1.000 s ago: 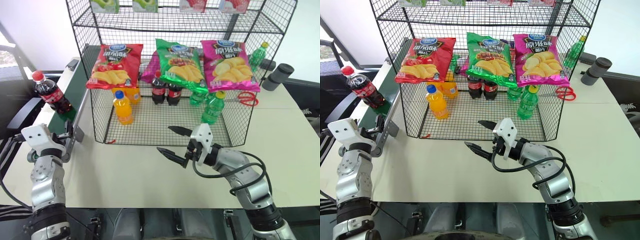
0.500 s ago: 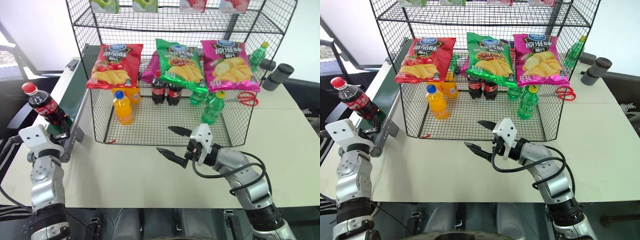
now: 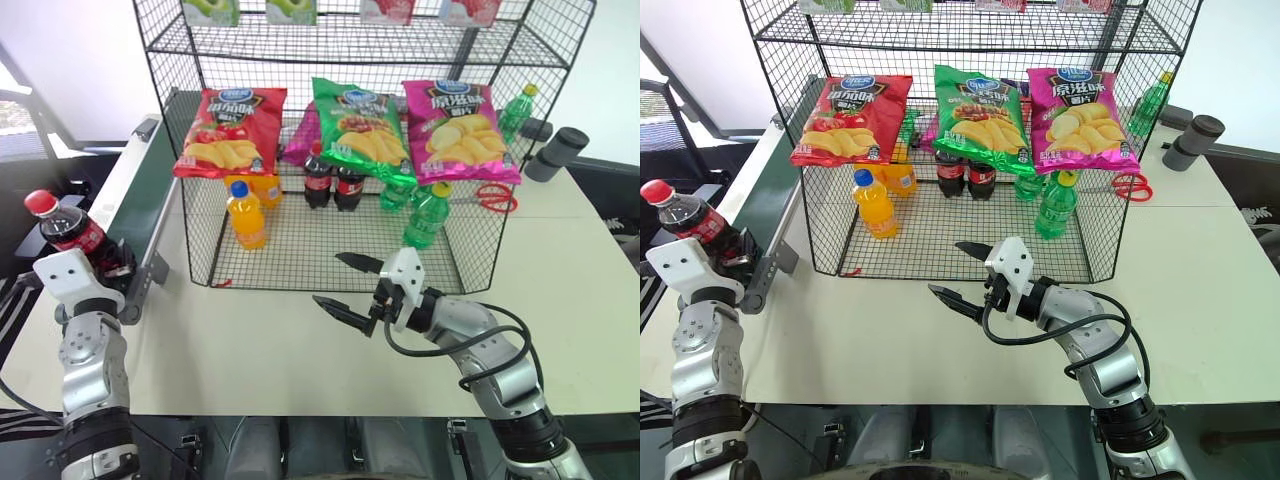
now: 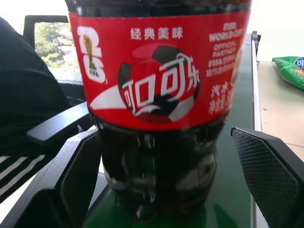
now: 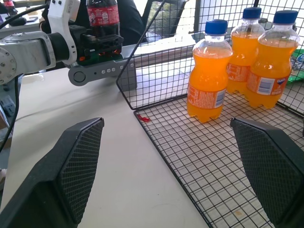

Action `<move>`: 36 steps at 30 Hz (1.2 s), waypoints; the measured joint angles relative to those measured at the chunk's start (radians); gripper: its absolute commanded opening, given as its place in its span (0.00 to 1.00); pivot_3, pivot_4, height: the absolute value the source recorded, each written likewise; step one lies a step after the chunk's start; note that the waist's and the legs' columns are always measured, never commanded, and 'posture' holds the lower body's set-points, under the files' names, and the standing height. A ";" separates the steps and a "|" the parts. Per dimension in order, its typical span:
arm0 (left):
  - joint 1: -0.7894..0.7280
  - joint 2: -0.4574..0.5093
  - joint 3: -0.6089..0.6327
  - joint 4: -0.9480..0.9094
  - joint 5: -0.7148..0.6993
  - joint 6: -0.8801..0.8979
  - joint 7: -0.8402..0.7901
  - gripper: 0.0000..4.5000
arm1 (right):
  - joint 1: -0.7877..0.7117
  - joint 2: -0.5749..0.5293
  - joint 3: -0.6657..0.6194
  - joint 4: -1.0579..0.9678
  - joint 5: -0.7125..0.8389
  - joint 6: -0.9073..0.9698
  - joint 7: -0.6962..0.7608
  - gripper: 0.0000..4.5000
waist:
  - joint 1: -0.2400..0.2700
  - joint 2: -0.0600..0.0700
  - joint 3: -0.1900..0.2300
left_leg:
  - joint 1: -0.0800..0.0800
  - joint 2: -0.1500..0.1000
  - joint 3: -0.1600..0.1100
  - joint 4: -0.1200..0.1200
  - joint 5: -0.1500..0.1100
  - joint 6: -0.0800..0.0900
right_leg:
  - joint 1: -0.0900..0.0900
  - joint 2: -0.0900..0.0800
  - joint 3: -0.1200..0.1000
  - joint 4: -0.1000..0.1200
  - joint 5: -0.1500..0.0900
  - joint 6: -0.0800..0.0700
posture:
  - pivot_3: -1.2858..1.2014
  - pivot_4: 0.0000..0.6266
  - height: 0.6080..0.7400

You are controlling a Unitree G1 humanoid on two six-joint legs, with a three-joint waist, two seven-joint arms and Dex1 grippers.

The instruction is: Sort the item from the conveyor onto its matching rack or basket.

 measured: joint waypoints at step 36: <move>0.102 0.390 -0.378 -0.620 -0.478 0.517 -0.732 0.63 | -0.194 -0.015 -0.080 -0.071 0.299 0.324 0.029 1.00 | -0.005 0.000 0.002 | -0.003 0.000 -0.001 -0.005 0.000 0.000 | -0.002 -0.003 0.000 -0.007 -0.002 -0.004 | 0.52 0.24 1.00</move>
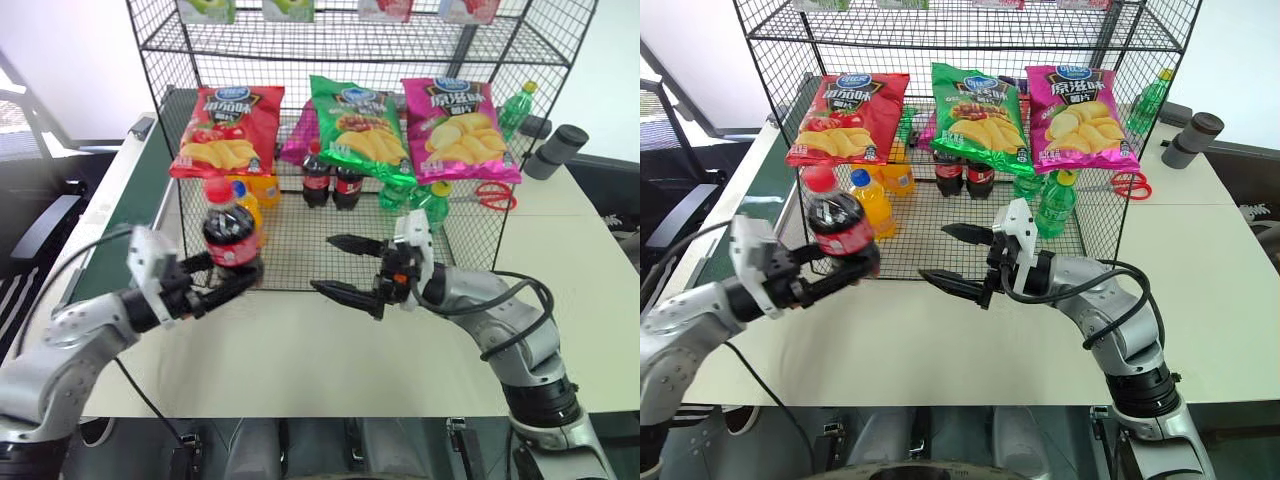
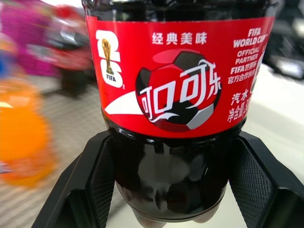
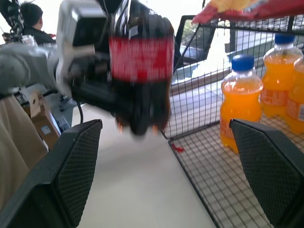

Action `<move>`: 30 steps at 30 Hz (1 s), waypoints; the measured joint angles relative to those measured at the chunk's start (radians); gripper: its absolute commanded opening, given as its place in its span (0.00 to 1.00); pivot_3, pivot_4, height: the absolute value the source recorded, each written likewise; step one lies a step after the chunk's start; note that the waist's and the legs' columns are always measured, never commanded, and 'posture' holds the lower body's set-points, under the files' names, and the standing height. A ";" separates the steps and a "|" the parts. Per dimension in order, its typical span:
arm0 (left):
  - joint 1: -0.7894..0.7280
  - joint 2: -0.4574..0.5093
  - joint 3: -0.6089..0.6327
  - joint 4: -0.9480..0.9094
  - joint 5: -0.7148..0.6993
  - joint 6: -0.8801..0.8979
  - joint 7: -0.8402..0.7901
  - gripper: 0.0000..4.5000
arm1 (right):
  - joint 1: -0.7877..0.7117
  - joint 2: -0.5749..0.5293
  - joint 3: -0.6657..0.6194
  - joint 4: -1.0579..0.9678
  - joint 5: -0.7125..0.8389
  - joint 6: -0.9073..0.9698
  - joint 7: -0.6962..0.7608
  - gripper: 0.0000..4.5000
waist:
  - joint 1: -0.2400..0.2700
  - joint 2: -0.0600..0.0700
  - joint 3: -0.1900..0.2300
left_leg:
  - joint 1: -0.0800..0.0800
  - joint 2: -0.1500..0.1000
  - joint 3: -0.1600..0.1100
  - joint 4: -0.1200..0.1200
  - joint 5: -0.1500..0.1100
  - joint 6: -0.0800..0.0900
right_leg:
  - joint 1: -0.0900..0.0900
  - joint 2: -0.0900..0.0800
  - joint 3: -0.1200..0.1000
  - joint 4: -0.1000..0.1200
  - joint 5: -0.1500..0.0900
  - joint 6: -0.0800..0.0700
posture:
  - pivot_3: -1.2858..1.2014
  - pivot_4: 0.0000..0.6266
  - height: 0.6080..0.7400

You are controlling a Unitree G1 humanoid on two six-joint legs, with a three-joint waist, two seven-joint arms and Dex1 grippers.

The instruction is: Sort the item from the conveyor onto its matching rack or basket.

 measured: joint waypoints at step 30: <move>-0.154 -0.086 -0.173 0.056 0.145 0.011 -0.111 0.99 | -0.018 0.091 0.067 0.032 -0.025 0.064 -0.075 0.65 | 0.002 0.000 0.000 | -0.001 0.000 0.000 0.002 0.000 0.001 | 0.000 0.005 0.000 0.000 0.002 0.004 | 0.52 0.24 1.00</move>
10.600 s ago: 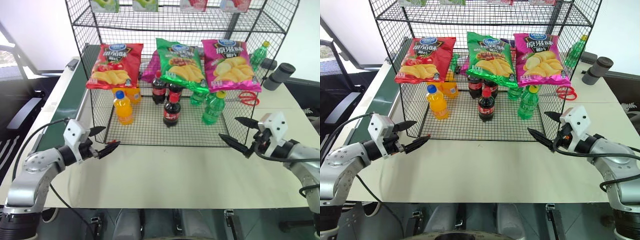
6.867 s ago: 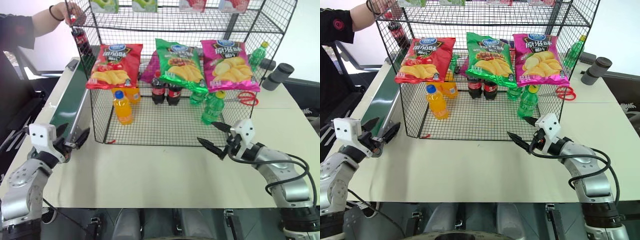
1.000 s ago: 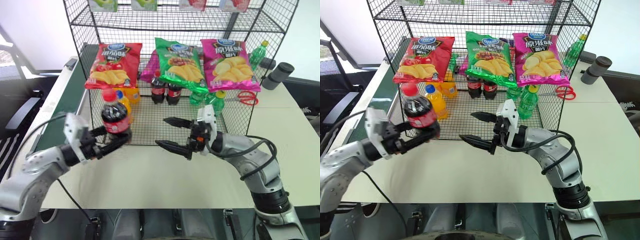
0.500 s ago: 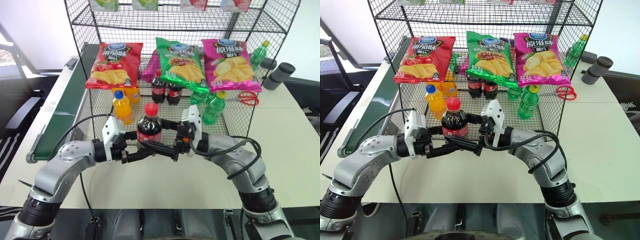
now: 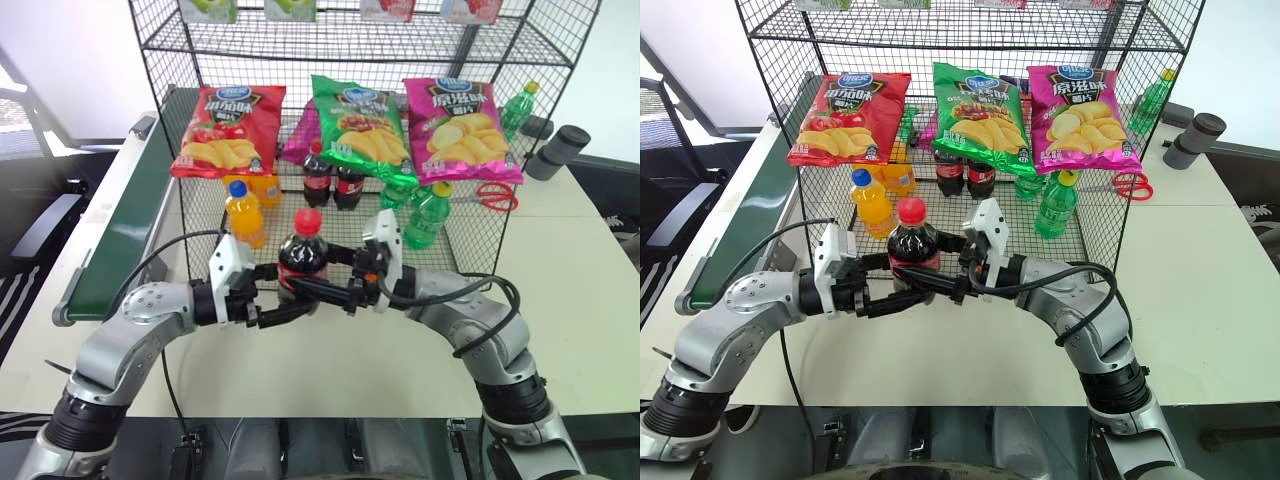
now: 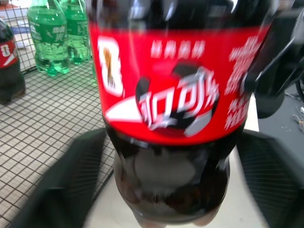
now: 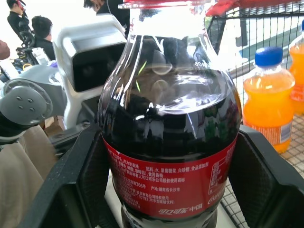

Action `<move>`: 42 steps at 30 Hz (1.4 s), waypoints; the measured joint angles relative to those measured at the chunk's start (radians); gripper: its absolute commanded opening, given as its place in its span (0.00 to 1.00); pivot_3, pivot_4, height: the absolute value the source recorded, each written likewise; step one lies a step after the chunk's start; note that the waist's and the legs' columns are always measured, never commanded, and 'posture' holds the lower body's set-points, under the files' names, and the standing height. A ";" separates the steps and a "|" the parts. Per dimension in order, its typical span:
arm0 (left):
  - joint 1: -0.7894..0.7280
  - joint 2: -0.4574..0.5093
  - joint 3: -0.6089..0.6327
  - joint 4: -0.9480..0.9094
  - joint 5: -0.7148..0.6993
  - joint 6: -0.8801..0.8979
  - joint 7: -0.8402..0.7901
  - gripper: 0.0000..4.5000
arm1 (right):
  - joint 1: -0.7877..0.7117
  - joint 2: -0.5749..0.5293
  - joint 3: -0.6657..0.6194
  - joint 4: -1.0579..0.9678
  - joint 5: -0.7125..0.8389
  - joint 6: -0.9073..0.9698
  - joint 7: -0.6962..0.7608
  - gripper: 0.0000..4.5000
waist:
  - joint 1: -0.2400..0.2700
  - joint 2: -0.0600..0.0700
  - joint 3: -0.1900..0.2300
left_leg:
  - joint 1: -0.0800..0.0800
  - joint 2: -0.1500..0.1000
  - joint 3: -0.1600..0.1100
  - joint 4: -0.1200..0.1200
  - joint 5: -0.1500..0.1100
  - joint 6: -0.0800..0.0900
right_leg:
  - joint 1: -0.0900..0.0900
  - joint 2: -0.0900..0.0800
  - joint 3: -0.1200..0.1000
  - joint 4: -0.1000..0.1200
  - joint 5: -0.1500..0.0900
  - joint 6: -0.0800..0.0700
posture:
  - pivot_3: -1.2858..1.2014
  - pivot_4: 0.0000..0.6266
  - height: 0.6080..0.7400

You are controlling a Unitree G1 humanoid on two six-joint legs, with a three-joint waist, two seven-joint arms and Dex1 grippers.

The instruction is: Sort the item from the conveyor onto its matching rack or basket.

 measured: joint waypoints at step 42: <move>0.170 -0.076 0.109 0.044 0.125 -0.088 0.131 1.00 | -0.274 0.284 -0.137 1.149 -0.526 -0.963 -0.336 0.98 | -0.030 0.001 0.000 | 0.002 0.000 0.002 0.000 0.001 -0.001 | -0.002 -0.002 0.002 0.006 0.000 0.000 | 0.52 0.24 1.00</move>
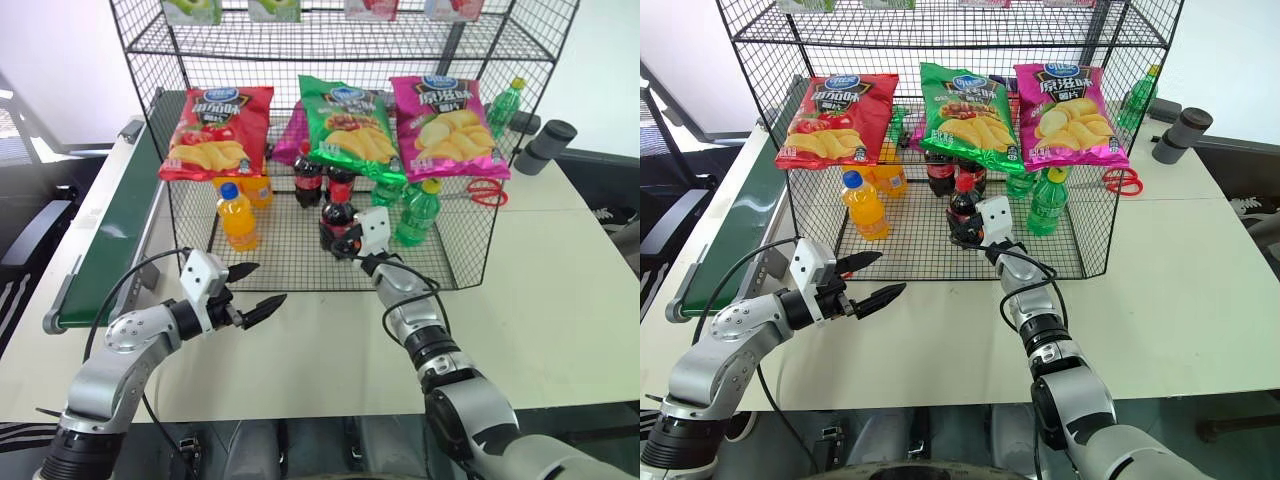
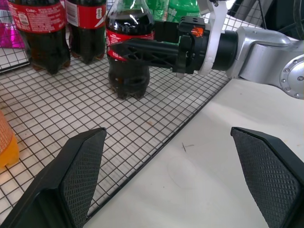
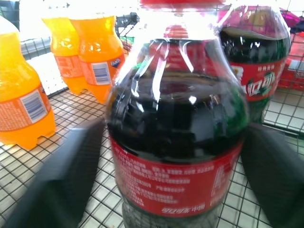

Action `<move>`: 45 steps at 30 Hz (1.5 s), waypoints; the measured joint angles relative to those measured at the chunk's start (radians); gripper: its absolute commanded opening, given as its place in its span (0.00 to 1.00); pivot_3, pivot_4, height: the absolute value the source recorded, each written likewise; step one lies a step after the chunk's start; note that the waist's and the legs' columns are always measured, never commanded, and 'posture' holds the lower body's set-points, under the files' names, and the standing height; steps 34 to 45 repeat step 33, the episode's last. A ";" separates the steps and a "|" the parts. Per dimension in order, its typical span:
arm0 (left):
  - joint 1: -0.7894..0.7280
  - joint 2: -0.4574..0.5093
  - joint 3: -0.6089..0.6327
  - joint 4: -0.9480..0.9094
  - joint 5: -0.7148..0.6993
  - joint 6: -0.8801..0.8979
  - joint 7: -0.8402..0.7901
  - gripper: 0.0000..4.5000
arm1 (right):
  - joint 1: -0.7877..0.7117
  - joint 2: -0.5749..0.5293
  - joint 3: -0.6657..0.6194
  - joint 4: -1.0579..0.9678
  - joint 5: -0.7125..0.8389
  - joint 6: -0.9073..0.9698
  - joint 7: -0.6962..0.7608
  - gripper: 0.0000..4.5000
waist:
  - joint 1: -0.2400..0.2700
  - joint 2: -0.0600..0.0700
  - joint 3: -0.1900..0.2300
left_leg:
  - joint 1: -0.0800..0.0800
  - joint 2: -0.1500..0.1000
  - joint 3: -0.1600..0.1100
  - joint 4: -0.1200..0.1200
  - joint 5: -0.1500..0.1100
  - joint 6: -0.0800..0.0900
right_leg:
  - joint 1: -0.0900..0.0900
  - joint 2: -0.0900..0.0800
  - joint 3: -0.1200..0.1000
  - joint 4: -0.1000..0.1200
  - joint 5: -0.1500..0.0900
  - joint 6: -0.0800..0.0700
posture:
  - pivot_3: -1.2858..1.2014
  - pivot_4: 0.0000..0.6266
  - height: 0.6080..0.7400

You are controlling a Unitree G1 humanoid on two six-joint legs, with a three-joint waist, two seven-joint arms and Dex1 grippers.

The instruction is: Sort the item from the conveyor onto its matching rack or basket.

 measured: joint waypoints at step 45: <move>0.048 0.099 0.129 0.062 0.000 0.002 -0.062 1.00 | 0.659 -0.755 -0.372 -1.011 0.393 0.618 0.517 0.98 | 0.017 0.001 0.000 | 0.001 0.000 0.000 0.000 0.000 0.001 | 0.003 0.001 0.000 -0.004 0.000 0.000 | 0.52 0.24 1.00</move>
